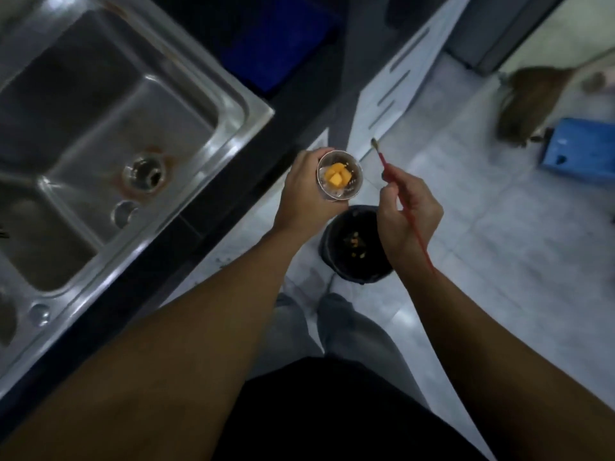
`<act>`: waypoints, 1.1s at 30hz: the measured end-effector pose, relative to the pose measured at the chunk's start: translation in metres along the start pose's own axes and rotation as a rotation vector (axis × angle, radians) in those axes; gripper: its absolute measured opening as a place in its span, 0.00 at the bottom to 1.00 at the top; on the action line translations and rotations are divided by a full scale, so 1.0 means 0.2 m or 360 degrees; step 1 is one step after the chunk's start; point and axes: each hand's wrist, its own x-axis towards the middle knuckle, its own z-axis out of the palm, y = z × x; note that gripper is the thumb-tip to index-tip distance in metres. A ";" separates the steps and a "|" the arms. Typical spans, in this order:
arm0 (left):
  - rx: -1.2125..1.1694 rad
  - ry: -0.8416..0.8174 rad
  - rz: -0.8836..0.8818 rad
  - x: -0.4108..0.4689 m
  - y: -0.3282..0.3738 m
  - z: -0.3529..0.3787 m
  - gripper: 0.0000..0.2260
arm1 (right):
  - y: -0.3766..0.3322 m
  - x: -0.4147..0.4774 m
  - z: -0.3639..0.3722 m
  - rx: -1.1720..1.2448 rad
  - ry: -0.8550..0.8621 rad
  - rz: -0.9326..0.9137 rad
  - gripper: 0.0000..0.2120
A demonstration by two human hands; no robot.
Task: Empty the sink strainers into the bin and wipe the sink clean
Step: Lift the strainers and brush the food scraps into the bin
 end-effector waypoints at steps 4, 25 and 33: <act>0.0039 -0.0186 -0.0114 0.00 -0.10 0.26 0.37 | 0.28 -0.06 -0.12 -0.0081 0.0022 0.0160 0.13; 0.0395 -0.0792 -0.0196 0.22 -0.87 1.12 0.34 | 1.12 -0.34 0.14 -0.0116 -0.0323 0.0311 0.13; 0.0510 -0.0924 -0.0211 0.21 -0.99 1.23 0.34 | 1.32 -0.37 0.19 -0.0261 -0.0475 0.0353 0.14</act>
